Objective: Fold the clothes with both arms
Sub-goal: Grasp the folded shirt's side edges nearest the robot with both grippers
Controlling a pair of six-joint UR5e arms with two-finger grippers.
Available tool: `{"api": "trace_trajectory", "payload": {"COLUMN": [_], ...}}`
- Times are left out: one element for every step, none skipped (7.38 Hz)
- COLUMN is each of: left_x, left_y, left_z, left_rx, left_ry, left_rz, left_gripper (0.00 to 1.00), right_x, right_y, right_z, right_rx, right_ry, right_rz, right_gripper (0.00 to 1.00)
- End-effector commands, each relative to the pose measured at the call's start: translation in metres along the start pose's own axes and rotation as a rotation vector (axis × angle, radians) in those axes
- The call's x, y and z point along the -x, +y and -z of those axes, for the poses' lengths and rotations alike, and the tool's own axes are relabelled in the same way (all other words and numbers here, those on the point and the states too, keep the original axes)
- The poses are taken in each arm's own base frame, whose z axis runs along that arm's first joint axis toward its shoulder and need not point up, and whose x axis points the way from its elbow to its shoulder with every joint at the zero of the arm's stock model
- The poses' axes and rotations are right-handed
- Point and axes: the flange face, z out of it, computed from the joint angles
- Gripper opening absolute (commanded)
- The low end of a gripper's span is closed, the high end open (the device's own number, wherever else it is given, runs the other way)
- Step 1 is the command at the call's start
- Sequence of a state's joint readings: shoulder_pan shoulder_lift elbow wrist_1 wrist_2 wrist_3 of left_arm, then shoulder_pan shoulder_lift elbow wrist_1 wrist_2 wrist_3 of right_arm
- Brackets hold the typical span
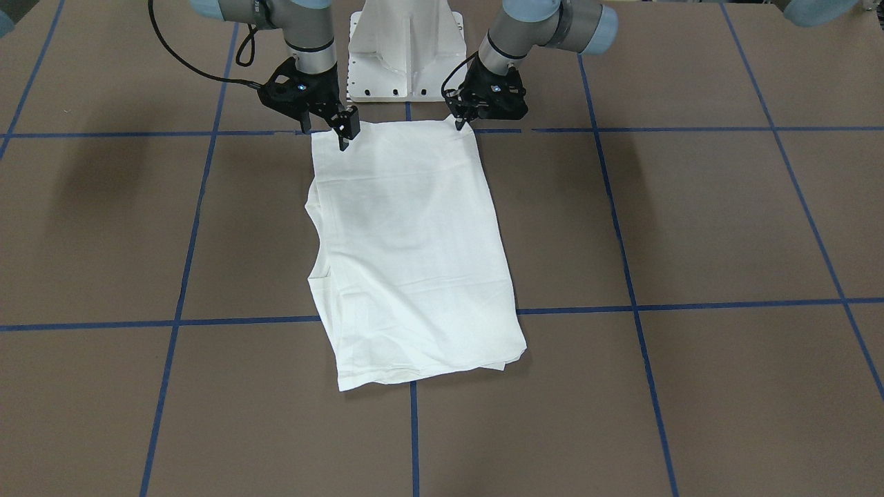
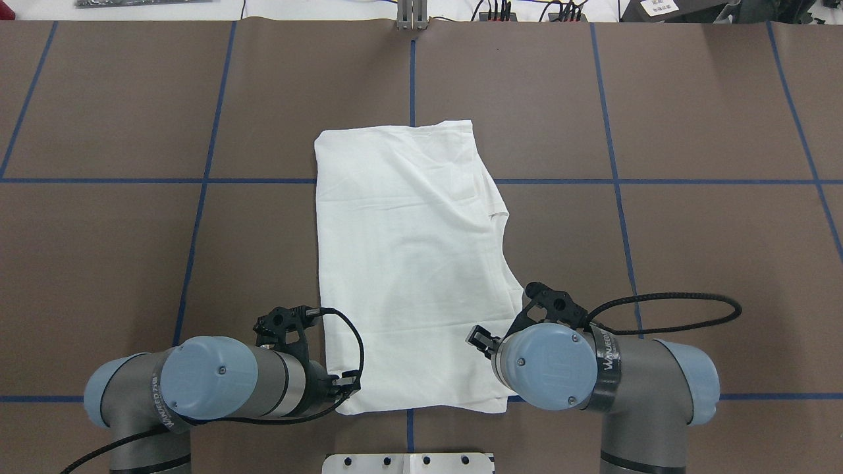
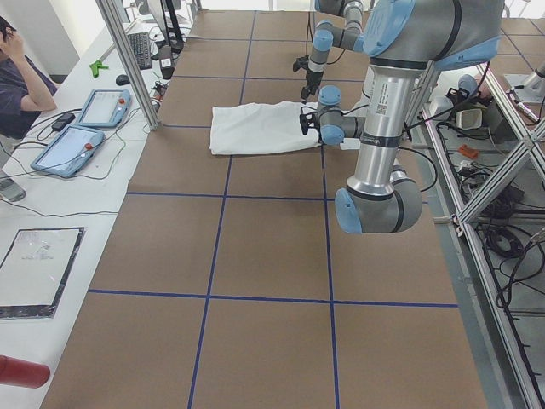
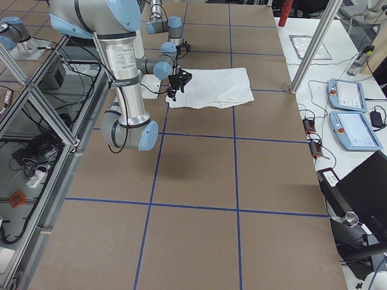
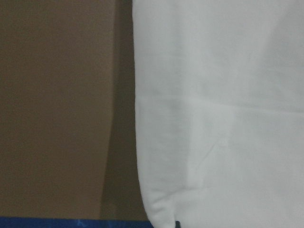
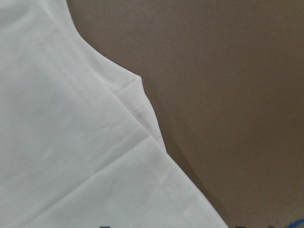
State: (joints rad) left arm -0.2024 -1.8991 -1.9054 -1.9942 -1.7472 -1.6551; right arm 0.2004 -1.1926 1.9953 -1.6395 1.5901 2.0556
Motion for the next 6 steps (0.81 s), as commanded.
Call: {"api": "trace_trajectory", "payload": {"left_x": [-0.001, -0.001, 0.000, -0.001, 0.000, -0.001], "left_y": [0.001, 0.000, 0.000, 0.000, 0.000, -0.001], "left_z": [0.001, 0.001, 0.001, 0.001, 0.001, 0.002], "left_rx": [0.000, -0.001, -0.001, -0.001, -0.001, -0.003], "left_ry": [0.003, 0.003, 0.001, 0.003, 0.001, 0.005], "left_rz": [-0.001, 0.000, 0.000, 0.000, 0.000, 0.000], "left_gripper": [0.00, 0.00, 0.00, 0.00, 0.00, 0.00], "right_x": [-0.009, -0.018, -0.020, -0.021, -0.020, -0.018], "right_y": [0.028, 0.038, 0.043, 0.048, 0.047, 0.047], "right_z": [-0.015, -0.022, -0.025, -0.026, -0.027, -0.029], "right_rx": [0.027, 0.030, 0.032, 0.036, 0.022, 0.000], "right_ry": [0.012, 0.029, 0.037, 0.040, 0.030, 0.017], "right_rz": [-0.156, -0.150, -0.169, -0.183, -0.184, -0.207], "right_gripper": [0.84, 0.84, 0.84, 0.84, 0.83, 0.73]}}
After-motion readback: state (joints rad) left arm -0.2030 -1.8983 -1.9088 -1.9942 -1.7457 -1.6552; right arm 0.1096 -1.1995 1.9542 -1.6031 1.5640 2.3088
